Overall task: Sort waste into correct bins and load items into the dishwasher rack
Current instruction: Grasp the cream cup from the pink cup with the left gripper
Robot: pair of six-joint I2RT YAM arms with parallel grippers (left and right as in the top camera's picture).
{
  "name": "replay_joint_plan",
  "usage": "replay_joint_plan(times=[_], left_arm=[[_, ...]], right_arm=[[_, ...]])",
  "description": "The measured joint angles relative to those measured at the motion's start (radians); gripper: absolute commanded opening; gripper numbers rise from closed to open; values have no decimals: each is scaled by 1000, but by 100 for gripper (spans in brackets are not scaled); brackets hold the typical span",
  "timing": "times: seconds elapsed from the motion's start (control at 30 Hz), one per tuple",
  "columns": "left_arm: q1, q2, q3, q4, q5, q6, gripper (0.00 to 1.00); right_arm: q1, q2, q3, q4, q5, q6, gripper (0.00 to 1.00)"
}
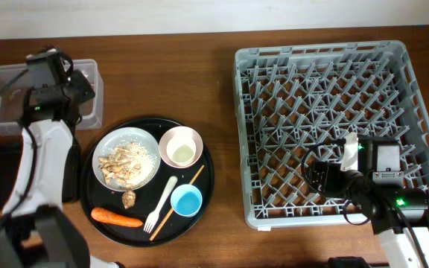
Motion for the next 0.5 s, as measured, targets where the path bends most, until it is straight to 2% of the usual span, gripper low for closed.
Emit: replay_joint_plan(times=[0.07,0.1,0.23,0.33,0.43,0.5], left_arm=[[19,66,0,7,0,3,50],[29,82,0,15,0,4,52],[47,82,0,29,0,4,52],[47,82,0,-3,64,4,46],[36,32,4,-152,209,4,45],[-11,-43,8,-323,287,4,45]], right_arm=[[0,0,0,-1,0,0,99],[0,0,0,0,0,-1,99],[0,0,0,0,0,0,99],[0,0,0,0,0,0,99],[0,0,0,1,0,0,99],[0,0,0,0,0,0,99]])
